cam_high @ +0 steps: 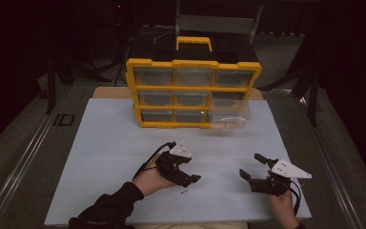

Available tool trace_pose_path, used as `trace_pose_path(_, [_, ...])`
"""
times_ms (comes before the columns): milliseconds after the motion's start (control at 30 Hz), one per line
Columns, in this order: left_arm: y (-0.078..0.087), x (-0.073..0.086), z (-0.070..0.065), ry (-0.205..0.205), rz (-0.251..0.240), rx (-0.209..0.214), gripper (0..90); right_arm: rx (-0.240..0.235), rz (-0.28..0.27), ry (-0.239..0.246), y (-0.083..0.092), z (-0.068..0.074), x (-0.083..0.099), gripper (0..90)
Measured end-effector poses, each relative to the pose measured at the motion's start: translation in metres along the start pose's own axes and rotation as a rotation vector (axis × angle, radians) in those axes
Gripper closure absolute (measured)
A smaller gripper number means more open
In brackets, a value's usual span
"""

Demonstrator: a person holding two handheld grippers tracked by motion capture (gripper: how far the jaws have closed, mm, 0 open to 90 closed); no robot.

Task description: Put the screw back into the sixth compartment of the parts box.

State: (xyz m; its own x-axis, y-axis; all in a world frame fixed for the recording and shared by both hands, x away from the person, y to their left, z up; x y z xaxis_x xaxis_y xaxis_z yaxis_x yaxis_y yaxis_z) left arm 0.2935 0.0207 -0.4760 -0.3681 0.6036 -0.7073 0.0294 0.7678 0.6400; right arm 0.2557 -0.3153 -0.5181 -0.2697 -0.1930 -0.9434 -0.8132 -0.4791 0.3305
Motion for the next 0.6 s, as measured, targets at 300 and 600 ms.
trace_pose_path(300, [-0.016,0.011,0.001,0.011,0.034,0.031,32.8,-0.001,0.000,-0.001,0.000,0.000,0.000,13.3])
trace_pose_path(600, [-0.032,0.018,0.006,0.019,0.081,0.021,44.7,-0.005,-0.001,-0.001,0.000,0.000,0.000,13.3])
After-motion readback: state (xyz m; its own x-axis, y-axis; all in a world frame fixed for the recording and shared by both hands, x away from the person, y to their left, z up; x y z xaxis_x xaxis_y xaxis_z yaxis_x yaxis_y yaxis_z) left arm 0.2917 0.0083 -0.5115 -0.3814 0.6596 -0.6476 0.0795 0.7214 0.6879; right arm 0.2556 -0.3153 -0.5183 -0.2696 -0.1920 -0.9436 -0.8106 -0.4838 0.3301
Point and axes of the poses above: each handheld gripper's, and its own axes: y roughly backward along the jaws, x roughly out of its underside, z roughly to its left, the point moved 1 cm from there along -y, roughly forward along the jaws, and after that the axes turned 11 degrees about x, right-handed, at the moved point
